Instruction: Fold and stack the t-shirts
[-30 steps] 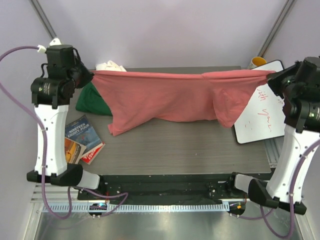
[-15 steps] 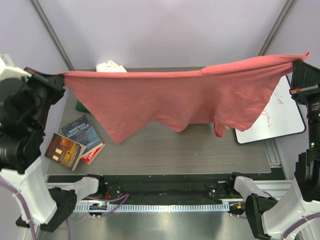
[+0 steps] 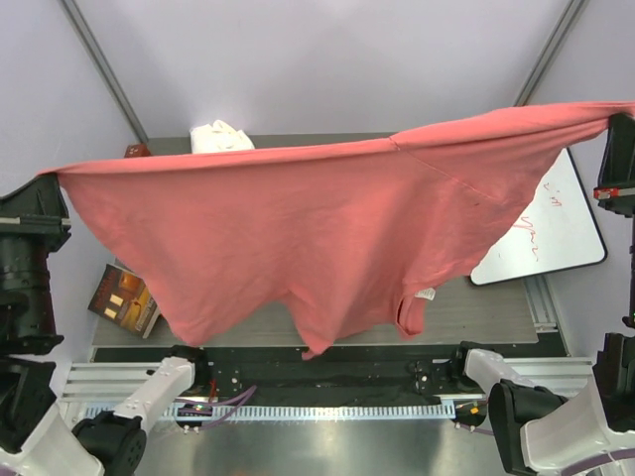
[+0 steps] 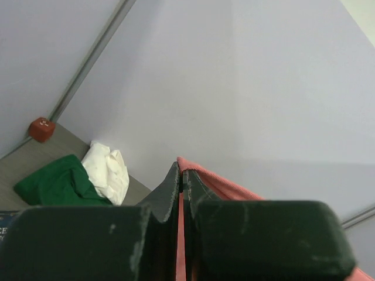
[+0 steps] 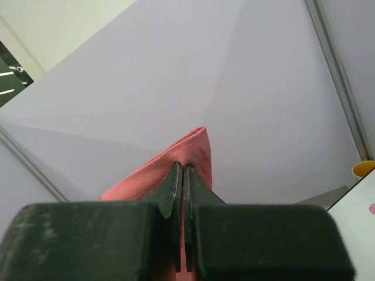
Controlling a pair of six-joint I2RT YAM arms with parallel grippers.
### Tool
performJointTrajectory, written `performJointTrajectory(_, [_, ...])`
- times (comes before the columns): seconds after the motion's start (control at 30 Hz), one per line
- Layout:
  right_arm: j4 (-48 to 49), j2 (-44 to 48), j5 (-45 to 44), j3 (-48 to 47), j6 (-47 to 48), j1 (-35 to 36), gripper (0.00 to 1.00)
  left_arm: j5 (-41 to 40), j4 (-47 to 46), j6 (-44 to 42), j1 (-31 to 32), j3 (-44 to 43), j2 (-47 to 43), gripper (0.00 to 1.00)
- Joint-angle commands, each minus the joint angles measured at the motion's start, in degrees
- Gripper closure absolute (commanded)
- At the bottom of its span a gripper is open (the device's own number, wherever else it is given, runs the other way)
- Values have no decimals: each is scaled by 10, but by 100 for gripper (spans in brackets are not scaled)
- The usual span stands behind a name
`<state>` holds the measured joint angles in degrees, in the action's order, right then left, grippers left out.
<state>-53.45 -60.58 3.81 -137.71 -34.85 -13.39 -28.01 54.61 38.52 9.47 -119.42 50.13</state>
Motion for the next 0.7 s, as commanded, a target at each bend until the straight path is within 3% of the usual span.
performJointTrajectory(0.0, [47, -53, -96, -22, 37, 1, 99, -93, -34, -25, 15, 29, 55, 100])
performJointTrajectory(0.17, [49, -81, -51, 55, 6, 0, 99, -100, -48, -50, 47, 60, 127, 100])
performJointTrajectory(0.33, [22, -105, 12, 139, -2, 1, 99, -27, 18, -14, 51, 53, 230, 100])
performJointTrajectory(0.47, [96, -45, -19, 235, 14, 0, 99, 22, 108, -14, 49, -17, 316, 100])
performJointTrajectory(0.67, [56, -59, -53, 255, 42, 0, 99, 51, 187, -5, 29, -2, 371, 100])
